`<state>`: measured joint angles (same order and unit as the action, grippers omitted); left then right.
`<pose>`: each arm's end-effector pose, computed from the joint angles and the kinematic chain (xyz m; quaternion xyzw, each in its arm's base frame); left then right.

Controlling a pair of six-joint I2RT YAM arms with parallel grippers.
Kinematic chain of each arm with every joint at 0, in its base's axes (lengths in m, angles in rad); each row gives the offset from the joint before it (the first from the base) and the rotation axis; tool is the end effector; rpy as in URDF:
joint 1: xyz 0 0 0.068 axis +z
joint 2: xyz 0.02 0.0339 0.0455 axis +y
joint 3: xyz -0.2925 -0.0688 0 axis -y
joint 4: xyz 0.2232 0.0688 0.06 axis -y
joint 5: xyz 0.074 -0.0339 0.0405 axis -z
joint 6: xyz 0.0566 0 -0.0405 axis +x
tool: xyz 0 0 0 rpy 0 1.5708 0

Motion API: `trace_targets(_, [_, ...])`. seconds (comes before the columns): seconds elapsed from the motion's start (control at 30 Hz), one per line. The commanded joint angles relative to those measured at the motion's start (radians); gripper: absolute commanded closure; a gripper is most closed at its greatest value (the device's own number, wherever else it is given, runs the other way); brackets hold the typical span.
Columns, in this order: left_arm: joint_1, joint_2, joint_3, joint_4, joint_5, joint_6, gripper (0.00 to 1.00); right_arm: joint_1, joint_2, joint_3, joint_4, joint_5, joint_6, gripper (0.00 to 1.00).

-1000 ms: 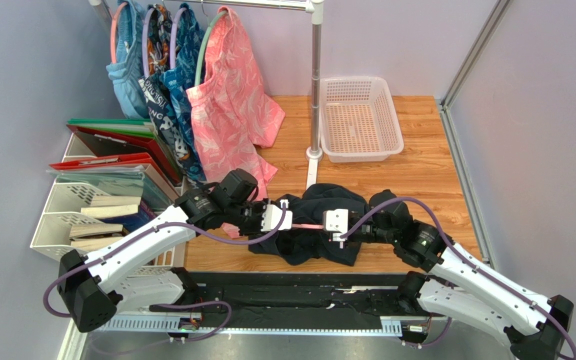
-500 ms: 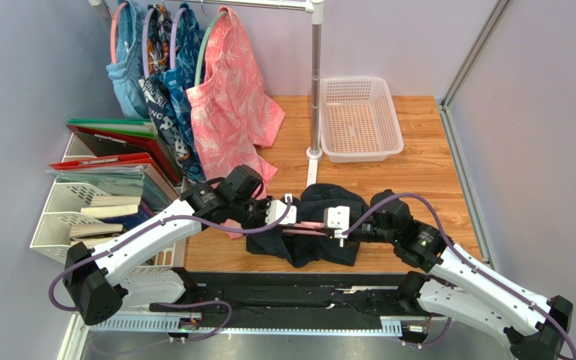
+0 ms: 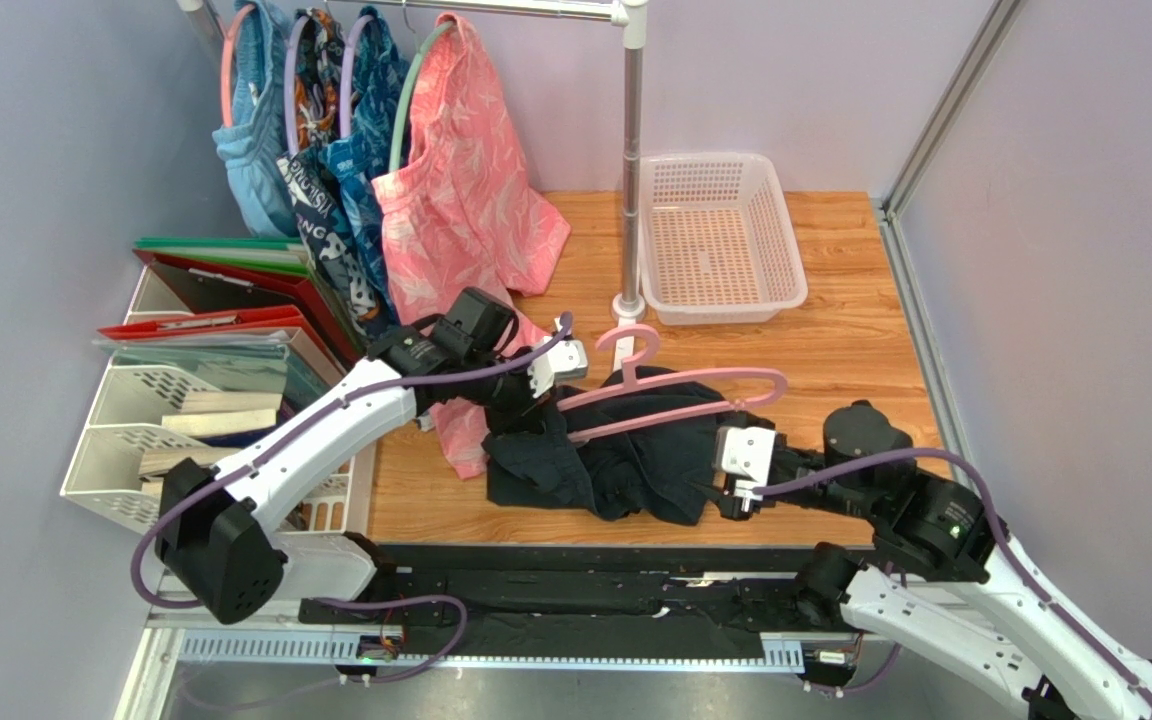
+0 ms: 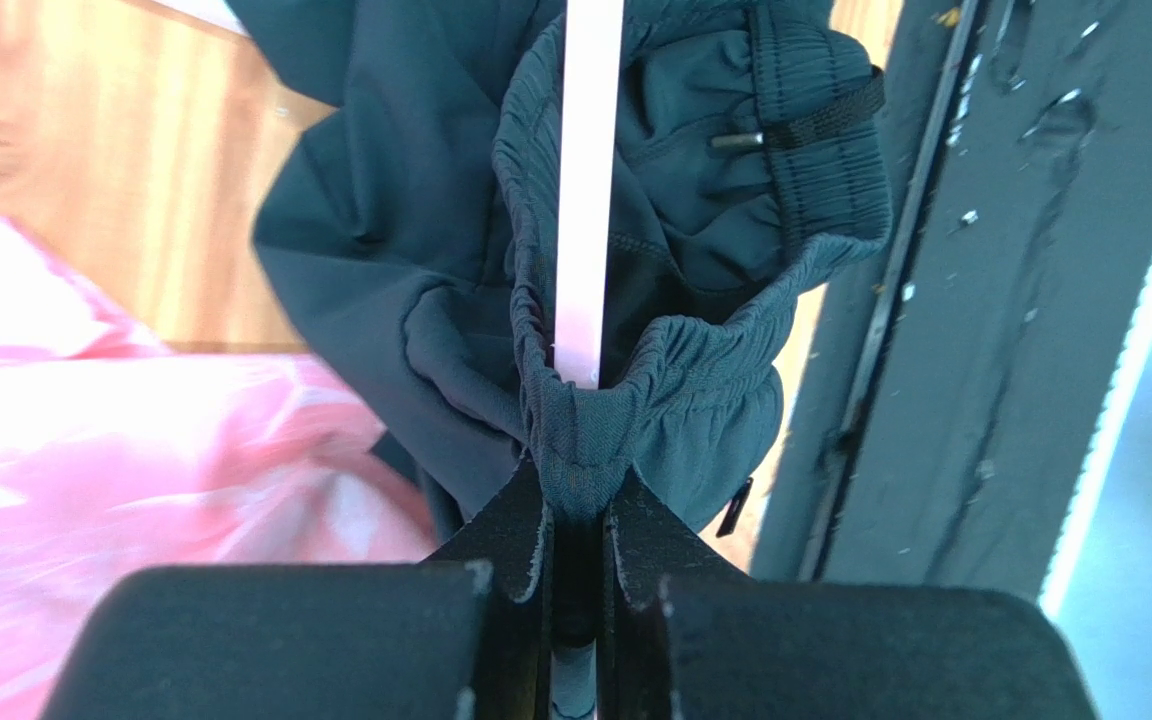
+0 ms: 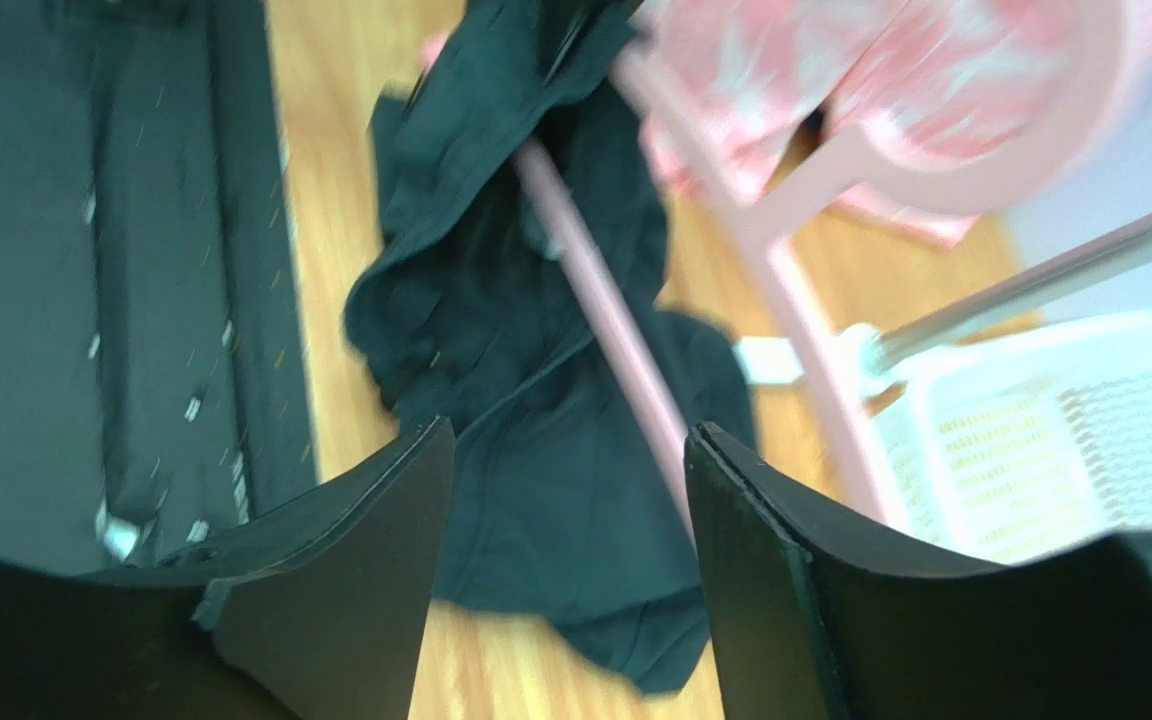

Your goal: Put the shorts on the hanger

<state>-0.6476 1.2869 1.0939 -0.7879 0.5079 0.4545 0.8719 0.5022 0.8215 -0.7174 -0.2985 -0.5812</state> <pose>0.1727 -0.1651 0.3078 0.5471 0.7508 -0.2664 0.2569 0.0354 0.0680 0.3317 -0.6087 0.5610 0.2018 0.5235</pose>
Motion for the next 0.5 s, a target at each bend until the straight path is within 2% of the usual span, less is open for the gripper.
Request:
trace_targets(0.0, [0.042,0.054,0.076,0.042,0.081,-0.124,1.0,0.001,0.076,-0.027,-0.205,-0.008,-0.077,0.39])
trace_targets(0.13, [0.098,0.113,0.119,0.042,0.109,-0.183,1.0,0.038,0.139,-0.122,-0.035,0.077,-0.065,0.36])
trace_targets(0.2, [0.109,0.126,0.139,0.038,0.119,-0.206,1.0,0.09,0.153,-0.191,0.074,0.158,-0.051,0.27])
trace_targets(0.3, [0.118,0.137,0.146,0.036,0.126,-0.215,1.0,0.16,0.191,-0.29,0.192,0.284,-0.057,0.24])
trace_targets(0.47, [0.134,0.138,0.139,0.038,0.141,-0.232,1.0,0.19,0.289,-0.364,0.447,0.433,-0.039,0.25])
